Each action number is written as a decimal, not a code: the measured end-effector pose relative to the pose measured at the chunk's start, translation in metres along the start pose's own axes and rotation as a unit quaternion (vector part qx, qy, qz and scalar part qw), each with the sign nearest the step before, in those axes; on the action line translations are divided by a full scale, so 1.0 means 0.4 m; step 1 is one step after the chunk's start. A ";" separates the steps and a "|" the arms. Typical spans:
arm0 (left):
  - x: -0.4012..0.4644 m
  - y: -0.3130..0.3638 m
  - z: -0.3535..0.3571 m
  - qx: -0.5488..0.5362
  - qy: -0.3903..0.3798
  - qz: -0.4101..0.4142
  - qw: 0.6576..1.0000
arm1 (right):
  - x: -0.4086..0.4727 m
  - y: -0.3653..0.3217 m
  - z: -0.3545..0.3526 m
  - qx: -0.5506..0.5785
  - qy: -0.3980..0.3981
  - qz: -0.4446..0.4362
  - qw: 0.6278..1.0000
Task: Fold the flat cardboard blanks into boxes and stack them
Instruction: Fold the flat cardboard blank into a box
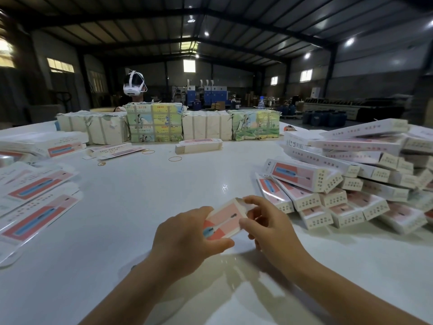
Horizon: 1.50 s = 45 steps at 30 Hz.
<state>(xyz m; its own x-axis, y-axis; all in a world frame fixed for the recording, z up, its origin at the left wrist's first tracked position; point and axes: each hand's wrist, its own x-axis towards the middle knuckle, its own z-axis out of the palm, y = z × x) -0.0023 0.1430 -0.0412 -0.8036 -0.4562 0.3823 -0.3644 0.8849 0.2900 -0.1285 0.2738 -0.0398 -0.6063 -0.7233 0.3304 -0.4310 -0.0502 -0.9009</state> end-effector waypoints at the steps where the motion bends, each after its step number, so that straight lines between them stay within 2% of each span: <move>1: -0.001 0.003 0.000 0.002 0.003 0.001 1.000 | -0.002 -0.001 0.000 0.003 0.005 -0.001 1.000; 9: 0.000 0.019 0.009 0.034 0.027 -0.007 0.999 | -0.005 -0.006 0.014 -0.038 0.002 -0.007 0.999; 12: -0.002 0.022 -0.001 0.004 0.043 -0.025 0.999 | 0.000 -0.015 -0.001 -0.104 0.093 -0.027 0.990; 13: -0.003 0.024 -0.004 -0.007 0.049 -0.029 0.998 | 0.005 -0.013 -0.004 -0.097 0.121 -0.007 0.988; 14: -0.004 0.027 -0.006 -0.013 0.051 -0.030 0.998 | 0.010 -0.012 -0.006 -0.042 0.122 0.041 0.991; 15: -0.004 0.031 -0.006 -0.014 0.048 -0.028 0.998 | 0.015 -0.012 -0.006 0.075 0.093 0.099 0.988; 16: -0.005 0.037 -0.004 -0.011 0.043 -0.025 0.999 | 0.019 -0.012 -0.005 0.226 0.033 0.148 0.962; 17: -0.007 0.042 -0.002 -0.009 0.037 -0.021 0.999 | 0.023 -0.011 -0.004 0.360 -0.035 0.184 0.914; 18: -0.008 0.048 0.000 -0.006 0.032 -0.019 0.999 | 0.023 -0.011 -0.003 0.425 -0.078 0.196 0.880; 19: -0.009 0.051 0.000 -0.007 0.029 -0.018 0.999 | 0.021 -0.010 -0.005 0.435 -0.093 0.186 0.876; 21: -0.010 0.054 0.001 -0.024 0.027 -0.018 0.999 | 0.015 -0.005 -0.004 0.368 -0.065 0.127 0.919; 23: -0.011 0.056 0.001 -0.034 0.029 -0.014 0.999 | 0.006 -0.003 0.001 0.151 -0.021 0.008 0.988; 24: -0.011 0.058 0.001 -0.034 0.032 -0.011 0.999 | 0.000 0.001 0.005 0.012 -0.005 -0.047 0.999; 25: -0.011 0.059 0.001 -0.031 0.036 -0.008 0.999 | -0.003 0.010 0.008 -0.100 0.007 -0.089 0.991; 26: -0.012 0.059 0.000 -0.025 0.038 -0.006 0.999 | -0.004 0.015 0.009 -0.163 0.014 -0.111 0.980; 28: -0.014 0.056 -0.003 -0.004 0.042 -0.007 0.999 | -0.005 0.015 0.008 -0.177 0.008 -0.121 0.977; 30: -0.015 0.049 -0.007 0.016 0.046 -0.009 0.999 | -0.007 0.000 0.007 -0.033 -0.026 -0.067 0.997; 32: -0.014 0.045 -0.009 0.033 0.053 -0.008 0.998 | -0.001 -0.014 -0.001 0.110 -0.032 0.001 0.993; 34: -0.014 0.046 -0.008 0.045 0.059 -0.004 0.997 | 0.007 -0.022 -0.006 0.180 -0.034 0.030 0.983; 39: -0.018 0.044 -0.010 0.059 0.094 0.014 0.994 | 0.011 -0.027 -0.017 0.306 -0.027 0.090 0.947; 45: -0.020 0.045 -0.009 0.046 0.118 0.041 0.991 | 0.014 -0.024 -0.018 0.324 -0.025 0.088 0.942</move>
<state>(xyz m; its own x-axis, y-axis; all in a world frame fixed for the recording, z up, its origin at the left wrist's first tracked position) -0.0005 0.1622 -0.0360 -0.7041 -0.3819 0.5986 -0.3519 0.9199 0.1729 -0.1325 0.2754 -0.0275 -0.5915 -0.7901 0.1611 0.1803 -0.3243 -0.9286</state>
